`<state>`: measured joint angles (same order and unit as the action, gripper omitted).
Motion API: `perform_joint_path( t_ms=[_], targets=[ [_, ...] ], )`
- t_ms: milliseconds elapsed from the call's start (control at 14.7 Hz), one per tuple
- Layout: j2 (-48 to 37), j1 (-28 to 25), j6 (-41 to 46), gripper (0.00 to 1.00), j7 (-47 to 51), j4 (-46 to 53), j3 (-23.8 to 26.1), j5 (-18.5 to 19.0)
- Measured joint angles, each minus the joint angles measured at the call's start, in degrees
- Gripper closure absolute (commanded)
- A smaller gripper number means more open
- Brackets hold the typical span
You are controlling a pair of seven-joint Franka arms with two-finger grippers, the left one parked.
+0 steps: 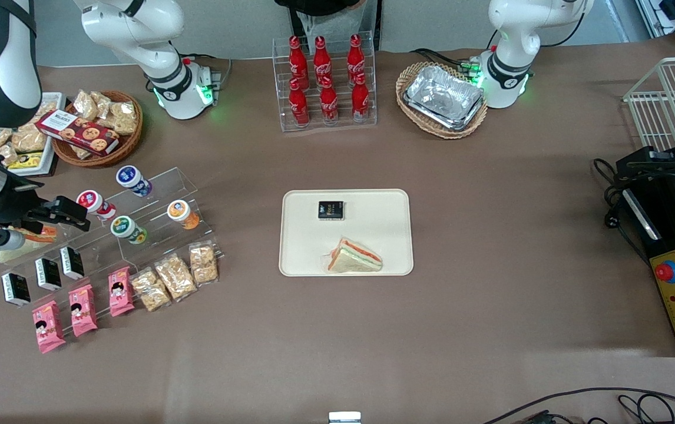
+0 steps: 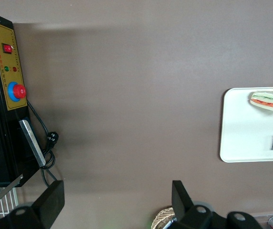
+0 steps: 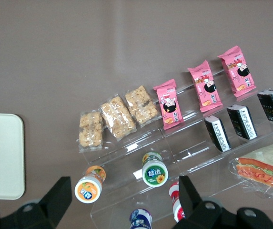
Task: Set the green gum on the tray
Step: 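Move the right gripper over the green-labelled cup on the acrylic rack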
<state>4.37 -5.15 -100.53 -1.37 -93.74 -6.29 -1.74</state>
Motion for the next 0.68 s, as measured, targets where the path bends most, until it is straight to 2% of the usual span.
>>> perform_joint_path(
  t_ms=[682],
  targets=[
    [-1.5, 0.1, 2.3, 0.00, -0.1, 0.1, -0.3, 0.8]
  ],
)
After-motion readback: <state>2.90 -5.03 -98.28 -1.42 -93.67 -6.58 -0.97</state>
